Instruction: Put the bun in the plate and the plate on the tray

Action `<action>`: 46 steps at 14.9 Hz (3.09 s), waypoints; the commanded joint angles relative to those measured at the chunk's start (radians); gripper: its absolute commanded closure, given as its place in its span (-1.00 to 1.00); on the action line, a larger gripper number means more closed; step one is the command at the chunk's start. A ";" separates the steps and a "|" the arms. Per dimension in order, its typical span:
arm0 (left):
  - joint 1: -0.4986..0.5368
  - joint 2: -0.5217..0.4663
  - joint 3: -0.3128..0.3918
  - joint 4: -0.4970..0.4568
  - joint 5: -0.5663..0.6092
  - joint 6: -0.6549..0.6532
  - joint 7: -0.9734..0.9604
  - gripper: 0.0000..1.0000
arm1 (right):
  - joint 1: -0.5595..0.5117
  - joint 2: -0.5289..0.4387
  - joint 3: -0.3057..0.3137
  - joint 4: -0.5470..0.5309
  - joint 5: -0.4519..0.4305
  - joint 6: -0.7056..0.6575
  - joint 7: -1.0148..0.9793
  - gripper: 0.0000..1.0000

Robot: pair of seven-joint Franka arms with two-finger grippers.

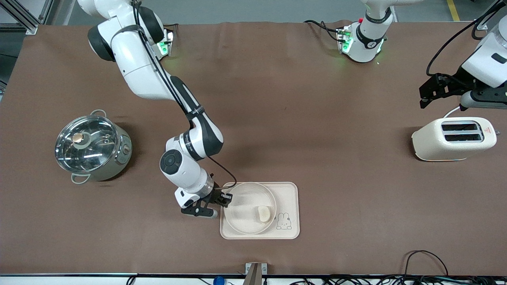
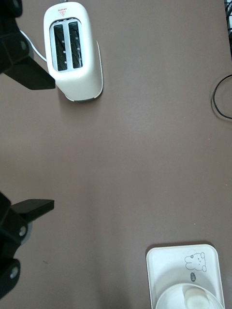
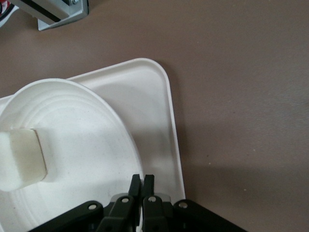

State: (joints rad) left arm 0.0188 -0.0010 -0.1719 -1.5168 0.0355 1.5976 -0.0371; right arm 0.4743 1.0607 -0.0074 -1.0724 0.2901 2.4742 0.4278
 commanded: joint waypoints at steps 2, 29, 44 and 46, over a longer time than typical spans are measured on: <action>0.012 -0.005 -0.001 0.003 -0.069 0.002 -0.020 -1.00 | 0.016 0.048 0.020 0.083 0.009 -0.006 -0.006 0.99; 0.035 -0.001 0.006 0.006 -0.066 0.002 -0.027 -1.00 | -0.259 -0.560 -0.045 -0.152 -0.095 -0.777 -0.095 -1.00; 0.038 -0.001 0.006 0.006 -0.063 -0.002 -0.029 -1.00 | -0.531 -1.205 -0.045 -0.581 -0.296 -0.956 -0.449 -1.00; 0.038 -0.001 0.008 0.006 -0.063 -0.002 -0.027 -1.00 | -0.542 -1.197 -0.045 -0.581 -0.293 -0.943 -0.455 -1.00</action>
State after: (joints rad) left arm 0.0533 0.0018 -0.1634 -1.5179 -0.0292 1.5989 -0.0597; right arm -0.0421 -0.1117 -0.0743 -1.6063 0.0082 1.5075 -0.0110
